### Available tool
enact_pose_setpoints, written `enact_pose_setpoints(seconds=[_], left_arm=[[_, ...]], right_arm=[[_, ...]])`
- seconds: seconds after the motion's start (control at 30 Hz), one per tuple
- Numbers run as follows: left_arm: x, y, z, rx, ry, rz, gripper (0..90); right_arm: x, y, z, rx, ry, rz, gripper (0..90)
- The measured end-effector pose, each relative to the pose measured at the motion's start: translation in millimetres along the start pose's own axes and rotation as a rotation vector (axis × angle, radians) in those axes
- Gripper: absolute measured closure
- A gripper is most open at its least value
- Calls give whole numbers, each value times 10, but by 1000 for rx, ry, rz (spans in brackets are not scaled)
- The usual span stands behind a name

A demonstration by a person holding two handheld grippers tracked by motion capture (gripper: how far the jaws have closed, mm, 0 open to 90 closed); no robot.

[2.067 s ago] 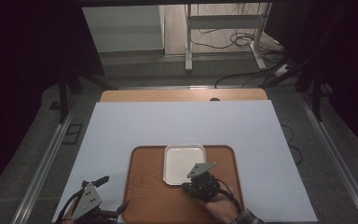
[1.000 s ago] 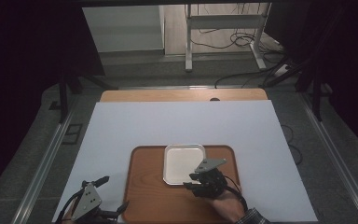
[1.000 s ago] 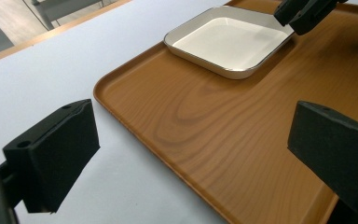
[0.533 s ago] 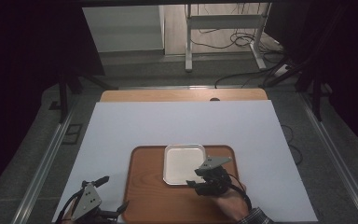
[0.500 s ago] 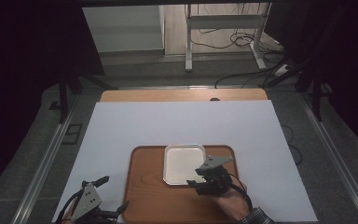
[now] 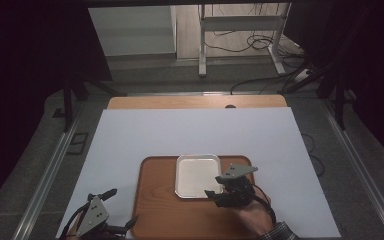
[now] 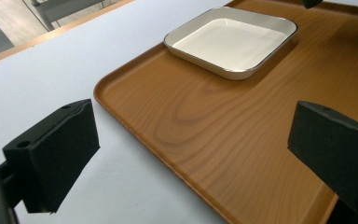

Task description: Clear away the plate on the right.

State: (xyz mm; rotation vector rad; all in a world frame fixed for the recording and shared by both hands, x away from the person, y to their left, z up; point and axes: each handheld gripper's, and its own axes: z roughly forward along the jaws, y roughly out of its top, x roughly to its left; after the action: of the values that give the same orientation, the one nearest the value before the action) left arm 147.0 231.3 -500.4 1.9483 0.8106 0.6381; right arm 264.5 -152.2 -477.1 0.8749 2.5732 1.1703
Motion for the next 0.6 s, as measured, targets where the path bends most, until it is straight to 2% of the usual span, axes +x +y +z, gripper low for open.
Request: enact_pose_setpoints(seconds=[0.37,0.6], left_arm=[[6,-1,-6,-4,5,-6,15],[10,-2,-7,-5,5,-9,13]], right_arm=[[-50,-15,-63,-11,-20,4,334],[-76,-38,-106,-34,-34,6,257]])
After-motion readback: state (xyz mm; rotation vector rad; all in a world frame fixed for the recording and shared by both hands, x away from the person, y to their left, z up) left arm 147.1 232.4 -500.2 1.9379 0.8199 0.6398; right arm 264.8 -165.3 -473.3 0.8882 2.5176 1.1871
